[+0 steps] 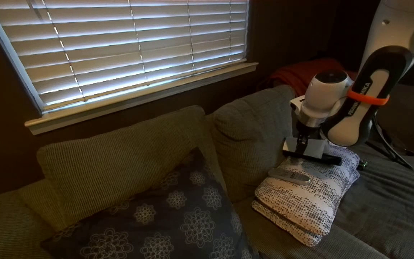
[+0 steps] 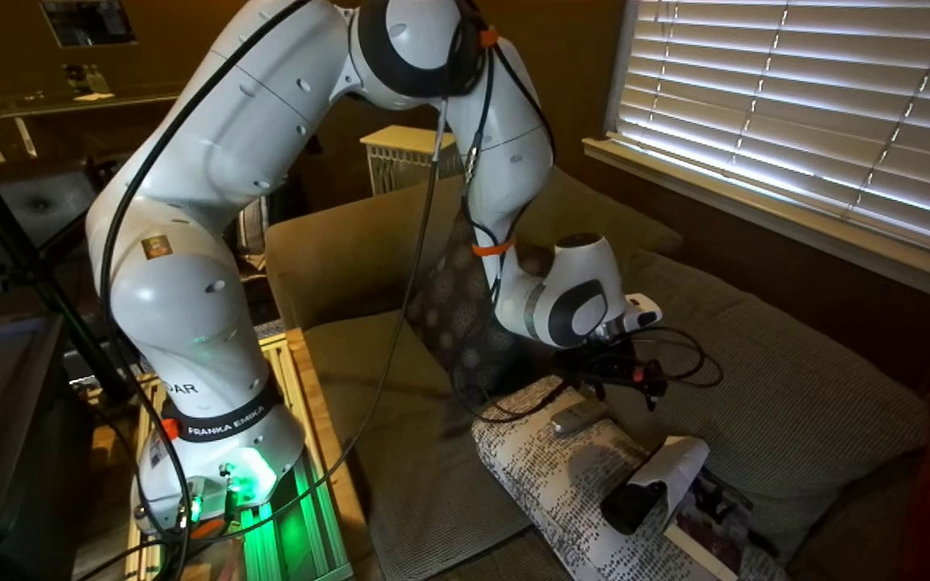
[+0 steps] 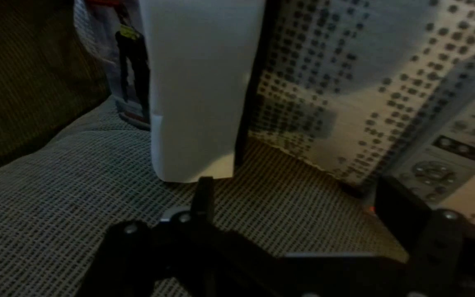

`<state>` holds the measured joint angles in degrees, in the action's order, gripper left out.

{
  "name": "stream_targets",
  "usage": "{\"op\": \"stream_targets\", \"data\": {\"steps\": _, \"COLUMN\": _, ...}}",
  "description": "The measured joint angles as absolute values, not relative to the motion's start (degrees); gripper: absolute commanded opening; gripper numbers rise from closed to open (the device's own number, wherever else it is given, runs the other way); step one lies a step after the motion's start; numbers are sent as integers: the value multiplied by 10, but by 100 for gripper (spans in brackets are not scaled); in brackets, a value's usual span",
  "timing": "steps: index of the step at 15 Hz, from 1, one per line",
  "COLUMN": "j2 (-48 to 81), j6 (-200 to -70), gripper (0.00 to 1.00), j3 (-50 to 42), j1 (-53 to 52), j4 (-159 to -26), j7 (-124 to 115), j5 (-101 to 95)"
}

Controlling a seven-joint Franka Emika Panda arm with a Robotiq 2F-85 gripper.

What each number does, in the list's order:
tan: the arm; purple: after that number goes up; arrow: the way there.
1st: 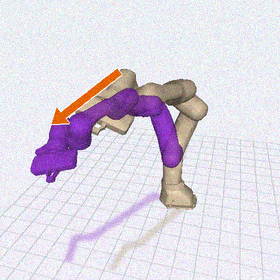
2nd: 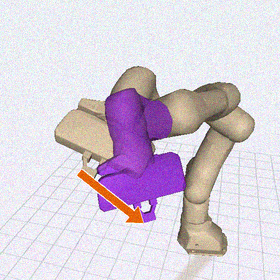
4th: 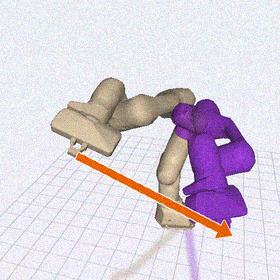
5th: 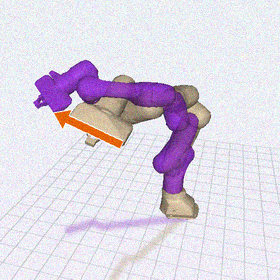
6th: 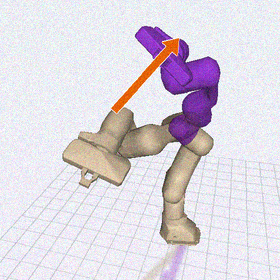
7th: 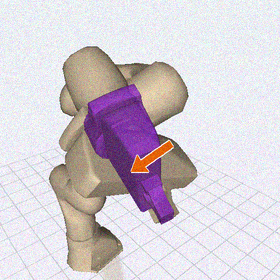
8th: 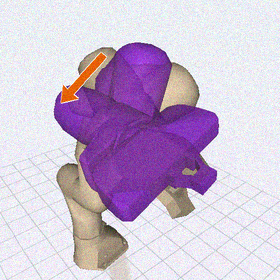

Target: Pick up the napkin and the remote under the napkin, place the remote on the cushion next to the black remote then place the napkin on the black remote

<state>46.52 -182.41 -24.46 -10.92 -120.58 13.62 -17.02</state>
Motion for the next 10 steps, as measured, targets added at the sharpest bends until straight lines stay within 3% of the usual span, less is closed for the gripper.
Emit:
{"op": "stream_targets", "data": {"steps": 6, "j2": 360, "j6": -1701, "gripper": 100, "j3": -66, "j1": 25, "j4": -1251, "j7": 169, "j5": -166}}
{"op": "stream_targets", "data": {"steps": 10, "j2": 334, "j6": -1645, "gripper": 100, "j3": -2, "j1": 79, "j4": -1256, "j7": 169, "j5": -129}}
